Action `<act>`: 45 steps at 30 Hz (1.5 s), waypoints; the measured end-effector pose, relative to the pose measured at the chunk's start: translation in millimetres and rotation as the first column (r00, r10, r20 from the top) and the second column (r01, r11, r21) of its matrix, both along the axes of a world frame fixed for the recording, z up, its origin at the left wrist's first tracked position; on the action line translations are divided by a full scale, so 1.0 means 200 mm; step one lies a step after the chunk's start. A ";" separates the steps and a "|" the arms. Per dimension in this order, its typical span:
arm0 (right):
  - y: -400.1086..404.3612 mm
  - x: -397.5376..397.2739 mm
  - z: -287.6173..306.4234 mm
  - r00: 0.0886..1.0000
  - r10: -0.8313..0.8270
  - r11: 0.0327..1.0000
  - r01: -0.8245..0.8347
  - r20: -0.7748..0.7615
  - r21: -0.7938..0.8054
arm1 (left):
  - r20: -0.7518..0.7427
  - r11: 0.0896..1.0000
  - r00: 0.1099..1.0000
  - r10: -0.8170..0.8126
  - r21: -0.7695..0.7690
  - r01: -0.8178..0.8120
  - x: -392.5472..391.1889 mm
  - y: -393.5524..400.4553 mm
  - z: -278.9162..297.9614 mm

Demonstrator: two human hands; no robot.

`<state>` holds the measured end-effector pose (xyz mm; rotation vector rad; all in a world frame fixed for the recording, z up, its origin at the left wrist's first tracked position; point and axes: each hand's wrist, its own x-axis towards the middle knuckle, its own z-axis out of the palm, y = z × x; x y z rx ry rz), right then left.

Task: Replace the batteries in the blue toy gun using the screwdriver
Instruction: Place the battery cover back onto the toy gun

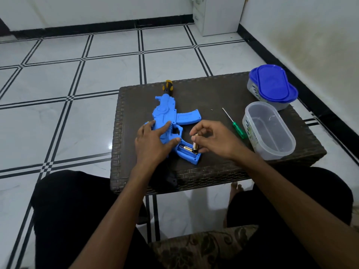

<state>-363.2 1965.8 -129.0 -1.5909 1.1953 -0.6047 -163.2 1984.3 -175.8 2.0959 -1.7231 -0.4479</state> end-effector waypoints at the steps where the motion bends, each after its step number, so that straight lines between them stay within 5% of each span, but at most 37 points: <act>1: 0.00 0.01 0.00 1.000 0.008 1.000 -0.008 -0.002 0.020 | 0.001 1.000 1.000 0.001 -0.004 -0.001 0.00 0.00 0.00; 4: 0.01 0.04 -0.01 1.000 0.026 0.999 -0.025 -0.017 0.047 | -0.008 1.000 1.000 0.005 -0.009 -0.005 0.00 0.00 0.00; 10: 0.00 0.05 -0.03 0.974 0.029 0.986 -0.065 -0.224 -0.154 | -0.041 1.000 0.999 0.011 -0.018 -0.012 0.00 0.01 0.00; 19: 0.01 0.07 0.00 0.791 0.191 0.898 -0.380 -0.581 -0.223 | -0.031 1.000 0.999 0.013 0.008 -0.013 0.00 0.01 0.00; 27: -0.03 0.09 -0.01 0.778 0.245 0.895 -0.411 -0.578 -0.174 | -0.025 1.000 1.000 0.010 0.018 -0.010 0.00 0.01 0.01; 33: -0.03 0.07 -0.03 0.731 0.201 0.802 -0.505 -0.652 -0.319 | -0.048 1.000 0.999 0.013 0.014 -0.013 0.00 0.00 0.01; 45: -0.08 0.16 -0.12 0.859 0.109 0.871 -0.325 -0.500 -0.368 | -0.043 1.000 0.999 0.019 0.026 -0.018 -0.01 0.01 0.02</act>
